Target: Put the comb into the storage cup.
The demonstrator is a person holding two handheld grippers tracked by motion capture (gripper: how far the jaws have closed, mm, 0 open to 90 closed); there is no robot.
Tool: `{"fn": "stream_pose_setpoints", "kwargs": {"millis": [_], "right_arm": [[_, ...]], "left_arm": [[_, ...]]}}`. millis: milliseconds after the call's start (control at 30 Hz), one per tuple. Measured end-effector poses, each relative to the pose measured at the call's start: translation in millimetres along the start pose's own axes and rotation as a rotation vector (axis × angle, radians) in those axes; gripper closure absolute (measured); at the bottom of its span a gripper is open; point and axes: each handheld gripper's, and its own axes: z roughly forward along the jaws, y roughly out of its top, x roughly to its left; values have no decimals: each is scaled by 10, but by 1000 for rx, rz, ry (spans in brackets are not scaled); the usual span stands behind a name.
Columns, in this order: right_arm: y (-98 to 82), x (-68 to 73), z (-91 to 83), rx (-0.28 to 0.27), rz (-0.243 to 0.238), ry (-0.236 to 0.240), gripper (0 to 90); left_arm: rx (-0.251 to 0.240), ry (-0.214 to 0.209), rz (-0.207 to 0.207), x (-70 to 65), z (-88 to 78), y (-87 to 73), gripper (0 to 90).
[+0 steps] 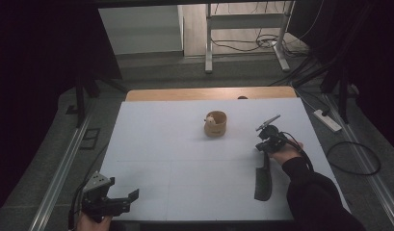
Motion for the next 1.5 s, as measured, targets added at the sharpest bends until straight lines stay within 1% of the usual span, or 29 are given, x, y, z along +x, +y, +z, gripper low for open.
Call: {"fn": "stream_pose_setpoints", "kwargs": {"millis": [200,567,733,767,833,867,933,1233,1500], "right_arm": [[-18,-40,12,8,4,-11,897],[-75,-118,-19,19,24,-20,896],[-139,-146,-38,23,37,-21,896],[-170,-167,-56,28,49,-20,897],[-180,-177,-62,25,51,-19,897],[-207,-195,-80,22,63,-18,896],[-233,-212,-97,21,66,-18,897],[-349,-232,-170,23,83,-7,896],[-455,-203,-202,36,91,7,896]], "left_arm": [[0,0,0,0,0,0,12],[0,0,0,0,0,0,12],[0,1,1,-1,1,1,12],[0,1,2,-1,1,2,13],[0,1,1,-1,2,3,13],[0,1,2,-1,2,4,13],[1,1,4,-1,3,5,13],[0,-1,4,1,5,8,13],[3,-3,8,-1,7,10,15]]}}
